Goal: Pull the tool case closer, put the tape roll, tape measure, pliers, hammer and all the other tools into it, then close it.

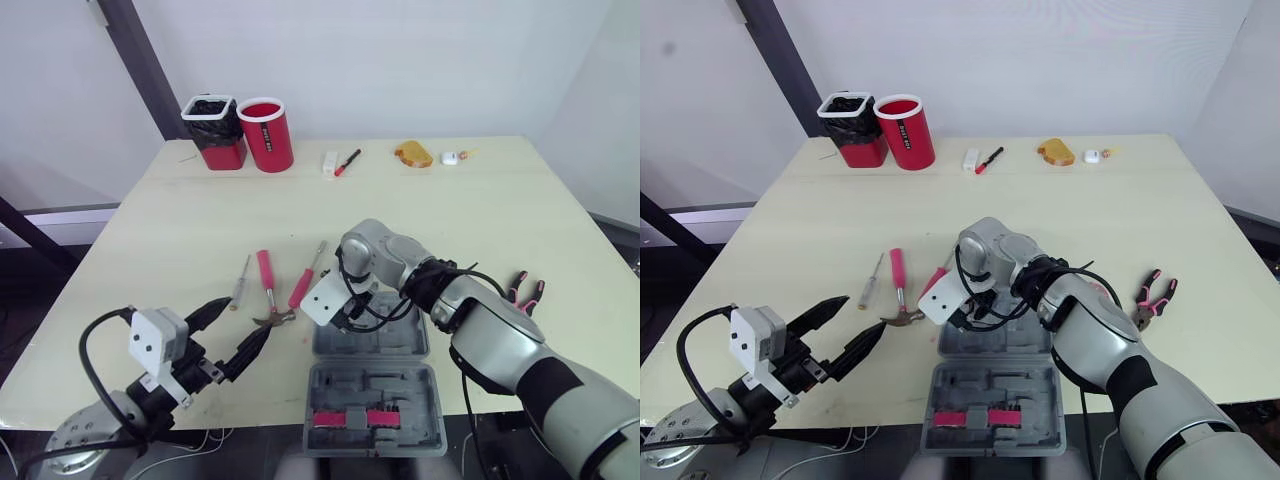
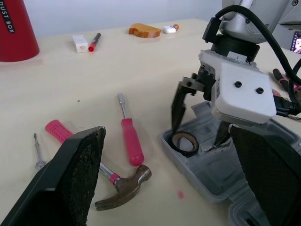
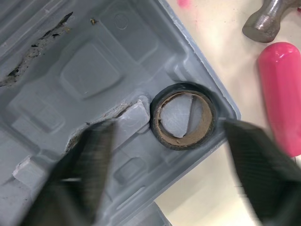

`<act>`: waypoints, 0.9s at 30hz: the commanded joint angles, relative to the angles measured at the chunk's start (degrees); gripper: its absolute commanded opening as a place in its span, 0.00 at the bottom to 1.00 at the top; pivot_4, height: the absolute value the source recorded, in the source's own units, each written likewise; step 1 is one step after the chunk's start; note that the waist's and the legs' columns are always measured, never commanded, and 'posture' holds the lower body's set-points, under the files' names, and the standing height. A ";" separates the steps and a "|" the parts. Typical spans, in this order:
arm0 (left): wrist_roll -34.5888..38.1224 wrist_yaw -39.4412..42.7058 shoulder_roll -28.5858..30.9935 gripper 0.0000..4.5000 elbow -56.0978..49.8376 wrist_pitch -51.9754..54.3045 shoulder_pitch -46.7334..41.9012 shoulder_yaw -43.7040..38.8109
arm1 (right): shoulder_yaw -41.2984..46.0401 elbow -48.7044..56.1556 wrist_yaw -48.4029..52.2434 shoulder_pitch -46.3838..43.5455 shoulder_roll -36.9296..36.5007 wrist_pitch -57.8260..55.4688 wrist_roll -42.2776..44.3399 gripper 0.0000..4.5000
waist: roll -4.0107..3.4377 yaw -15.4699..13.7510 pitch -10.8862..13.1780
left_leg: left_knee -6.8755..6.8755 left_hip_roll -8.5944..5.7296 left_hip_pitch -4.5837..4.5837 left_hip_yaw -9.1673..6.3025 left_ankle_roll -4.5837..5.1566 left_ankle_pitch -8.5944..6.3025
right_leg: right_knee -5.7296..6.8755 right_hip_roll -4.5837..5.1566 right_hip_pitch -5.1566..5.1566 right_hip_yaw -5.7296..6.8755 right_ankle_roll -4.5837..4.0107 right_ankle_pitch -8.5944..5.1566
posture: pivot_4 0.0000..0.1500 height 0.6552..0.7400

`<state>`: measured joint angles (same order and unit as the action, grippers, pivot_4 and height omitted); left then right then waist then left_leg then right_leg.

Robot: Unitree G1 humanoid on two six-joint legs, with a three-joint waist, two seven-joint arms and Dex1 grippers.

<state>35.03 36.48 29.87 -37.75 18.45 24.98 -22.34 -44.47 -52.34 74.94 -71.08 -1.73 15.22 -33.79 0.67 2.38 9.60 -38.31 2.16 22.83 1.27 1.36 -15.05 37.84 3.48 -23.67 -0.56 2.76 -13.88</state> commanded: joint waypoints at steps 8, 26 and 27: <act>0.31 1.44 1.17 1.00 0.88 -0.07 -1.20 0.18 | 13.80 14.62 4.88 7.25 -6.88 -14.47 13.58 0.99 | 0.07 -0.53 -0.03 | 0.00 -0.01 0.01 -0.04 0.00 0.00 | -0.04 0.04 0.04 0.04 0.01 0.01 | 1.00 0.97; 2.18 8.32 6.88 1.00 8.55 1.83 -7.57 -0.58 | 25.34 32.82 -10.70 27.13 -7.02 -37.78 28.24 0.19 | 0.07 -0.15 -0.01 | 0.00 0.09 -0.01 -0.01 0.01 0.00 | 0.00 -0.17 0.01 -0.03 0.13 0.12 | 1.00 0.97; 2.27 8.79 7.02 1.00 9.06 1.81 -7.83 -0.52 | 25.17 32.21 -11.87 27.49 -6.61 -37.10 28.38 0.19 | 0.07 -0.15 -0.01 | 0.00 0.09 -0.01 -0.02 0.01 0.00 | 0.00 -0.17 0.00 -0.03 0.13 0.12 | 1.00 0.97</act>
<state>36.22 44.13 36.34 -28.70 20.58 17.73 -21.95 -20.22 -21.29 65.18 -43.58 -9.09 -22.48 -6.64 0.73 2.24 9.59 -38.31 2.25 22.82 1.25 1.37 -15.06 37.85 3.31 -23.67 -0.59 2.89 -13.76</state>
